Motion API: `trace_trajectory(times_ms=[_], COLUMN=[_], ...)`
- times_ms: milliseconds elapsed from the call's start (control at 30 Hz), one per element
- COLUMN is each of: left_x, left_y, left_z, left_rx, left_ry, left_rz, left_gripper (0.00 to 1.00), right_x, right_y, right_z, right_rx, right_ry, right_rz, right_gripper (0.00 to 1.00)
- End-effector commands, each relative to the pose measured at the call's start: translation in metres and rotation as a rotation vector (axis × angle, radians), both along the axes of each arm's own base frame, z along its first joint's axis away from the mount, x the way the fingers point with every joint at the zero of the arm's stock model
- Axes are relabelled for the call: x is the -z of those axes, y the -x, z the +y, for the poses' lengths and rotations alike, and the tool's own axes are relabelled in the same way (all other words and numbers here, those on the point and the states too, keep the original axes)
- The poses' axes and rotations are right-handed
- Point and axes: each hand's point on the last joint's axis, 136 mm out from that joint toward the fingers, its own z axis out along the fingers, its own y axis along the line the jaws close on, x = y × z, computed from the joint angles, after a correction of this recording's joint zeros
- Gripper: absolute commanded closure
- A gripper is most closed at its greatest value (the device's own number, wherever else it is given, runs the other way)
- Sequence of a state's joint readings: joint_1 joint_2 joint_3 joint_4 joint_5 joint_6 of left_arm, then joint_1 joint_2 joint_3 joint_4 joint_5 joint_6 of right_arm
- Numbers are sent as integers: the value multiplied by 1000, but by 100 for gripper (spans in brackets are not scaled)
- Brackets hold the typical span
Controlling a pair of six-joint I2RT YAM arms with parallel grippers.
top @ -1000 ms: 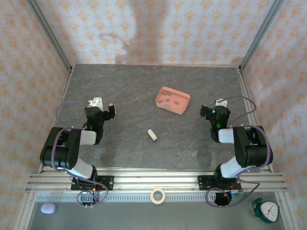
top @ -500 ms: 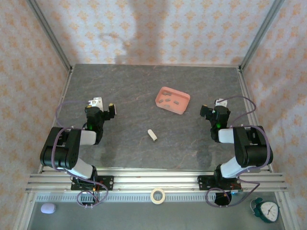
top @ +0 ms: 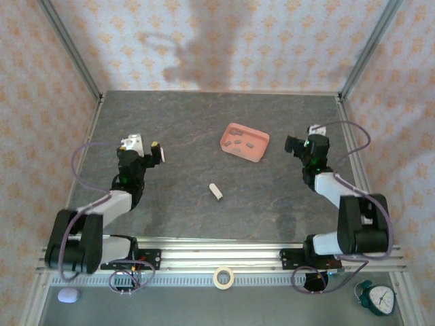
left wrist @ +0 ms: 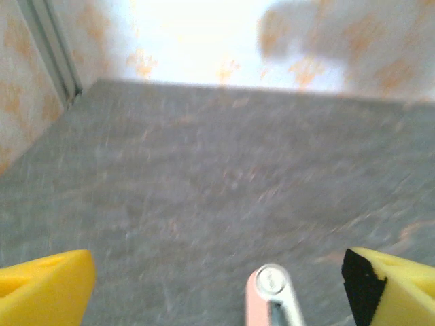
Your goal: Load the staples into the stapler
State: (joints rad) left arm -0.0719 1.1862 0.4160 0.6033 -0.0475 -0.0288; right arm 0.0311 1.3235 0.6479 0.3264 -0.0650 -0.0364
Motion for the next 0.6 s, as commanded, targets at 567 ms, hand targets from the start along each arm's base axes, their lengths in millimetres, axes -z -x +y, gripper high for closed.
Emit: trace_trajectory(times_ms=[567], left_x=[33], left_y=[72], left_z=[-94], left_rx=[251], left_ry=[498], left_rz=[444], left_gripper=[22], right_x=[9], right_y=[138], right_z=[209], right_rx=[-477], right_ry=[-43], right_rz=[619], right_gripper=[1])
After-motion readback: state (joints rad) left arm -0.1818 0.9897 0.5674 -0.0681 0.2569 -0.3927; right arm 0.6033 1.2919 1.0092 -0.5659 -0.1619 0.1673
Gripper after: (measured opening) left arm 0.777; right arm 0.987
